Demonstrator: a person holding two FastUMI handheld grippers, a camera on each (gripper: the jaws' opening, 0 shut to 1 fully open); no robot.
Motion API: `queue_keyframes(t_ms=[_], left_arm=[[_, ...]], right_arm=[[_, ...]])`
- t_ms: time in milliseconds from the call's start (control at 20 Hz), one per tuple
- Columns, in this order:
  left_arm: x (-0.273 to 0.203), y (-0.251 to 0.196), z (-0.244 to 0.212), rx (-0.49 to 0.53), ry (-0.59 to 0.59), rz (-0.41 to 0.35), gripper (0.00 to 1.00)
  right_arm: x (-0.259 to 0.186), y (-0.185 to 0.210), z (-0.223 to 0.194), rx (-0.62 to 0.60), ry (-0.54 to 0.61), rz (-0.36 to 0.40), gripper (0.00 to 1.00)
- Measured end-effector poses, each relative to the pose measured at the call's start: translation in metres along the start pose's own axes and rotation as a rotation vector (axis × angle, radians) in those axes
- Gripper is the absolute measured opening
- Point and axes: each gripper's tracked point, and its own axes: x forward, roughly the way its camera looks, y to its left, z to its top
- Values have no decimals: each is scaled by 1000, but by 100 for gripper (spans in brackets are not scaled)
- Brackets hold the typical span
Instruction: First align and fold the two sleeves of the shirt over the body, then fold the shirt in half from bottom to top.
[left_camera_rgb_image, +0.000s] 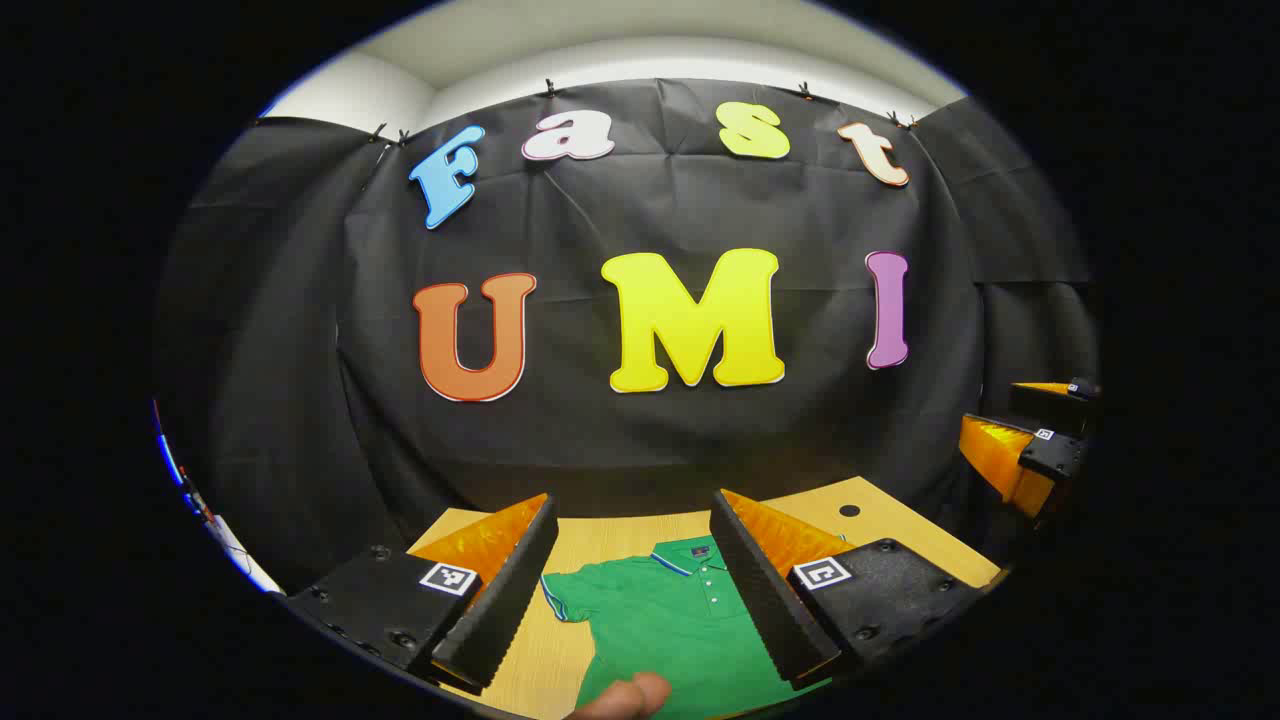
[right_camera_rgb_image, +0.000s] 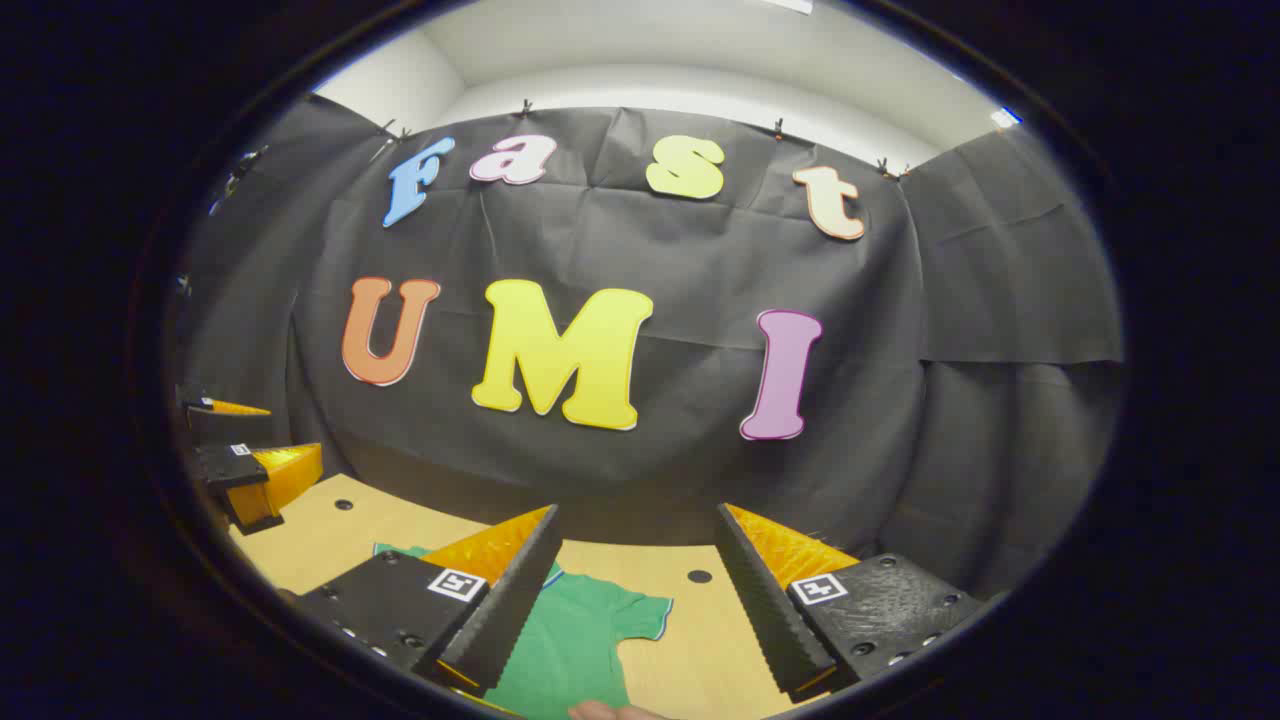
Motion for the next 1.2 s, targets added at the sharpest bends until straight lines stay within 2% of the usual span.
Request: queue_keyframes(t_ms=[300,350,600,650,800,1050,1200], left_arm=[[12,-16,-3,-18,17,-1,99],[14,-18,-3,-22,16,4,99],[20,-22,-12,-37,39,38,99],[19,-20,-14,-35,44,49,99],[16,-20,-21,-18,58,82,99],[-11,-40,-31,-5,86,117,99],[-28,-47,-34,1,105,142,99]], right_arm=[[18,-18,-11,23,34,-3,95],[23,-19,-12,15,30,1,97],[41,-24,-23,26,58,26,93],[44,-23,-30,31,74,35,95],[62,-15,-61,24,147,81,95],[124,-25,-143,6,291,64,95],[149,-35,-182,27,368,87,94]])
